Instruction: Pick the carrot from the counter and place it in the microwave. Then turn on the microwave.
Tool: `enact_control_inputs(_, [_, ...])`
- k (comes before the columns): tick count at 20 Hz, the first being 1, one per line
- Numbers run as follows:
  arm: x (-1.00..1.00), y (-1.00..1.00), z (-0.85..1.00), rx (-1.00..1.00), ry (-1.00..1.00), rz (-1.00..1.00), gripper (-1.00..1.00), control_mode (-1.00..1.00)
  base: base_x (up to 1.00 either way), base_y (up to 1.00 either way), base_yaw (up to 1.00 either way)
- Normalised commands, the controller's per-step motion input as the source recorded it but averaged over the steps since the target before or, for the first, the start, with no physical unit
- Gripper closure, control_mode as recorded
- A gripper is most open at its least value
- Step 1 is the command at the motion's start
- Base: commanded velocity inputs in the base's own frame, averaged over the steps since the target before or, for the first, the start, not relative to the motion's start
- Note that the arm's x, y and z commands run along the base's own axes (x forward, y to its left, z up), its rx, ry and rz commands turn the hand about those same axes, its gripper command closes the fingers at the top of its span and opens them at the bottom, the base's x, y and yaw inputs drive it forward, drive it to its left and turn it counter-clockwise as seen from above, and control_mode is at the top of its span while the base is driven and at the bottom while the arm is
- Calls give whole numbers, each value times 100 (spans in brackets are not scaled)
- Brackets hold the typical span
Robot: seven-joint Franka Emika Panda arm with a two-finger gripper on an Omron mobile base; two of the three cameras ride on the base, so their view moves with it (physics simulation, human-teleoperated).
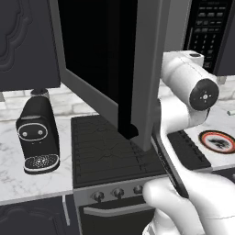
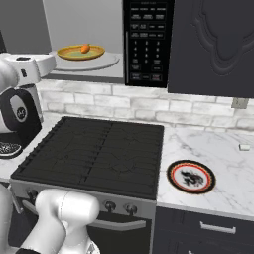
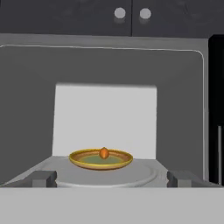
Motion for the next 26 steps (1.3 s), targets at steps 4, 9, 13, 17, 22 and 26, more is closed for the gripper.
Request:
enact_control_inputs(4, [-63,0,8,0,0,0,-100,-100,0,0,0])
enact_control_inputs(9, [-65,0,9,0,0,0,-100,-100,0,0,0])
enact_control_inputs(13, [-61,-3,8,0,0,0,-100,-100,0,0,0])
enact_control_inputs(17, [-59,-10,8,0,0,0,-100,-100,0,0,0])
enact_control_inputs(22, [-65,-7,9,0,0,0,-100,-100,0,0,0])
enact_control_inputs(26, [-69,0,1,0,0,0,-100,-100,0,0,0])
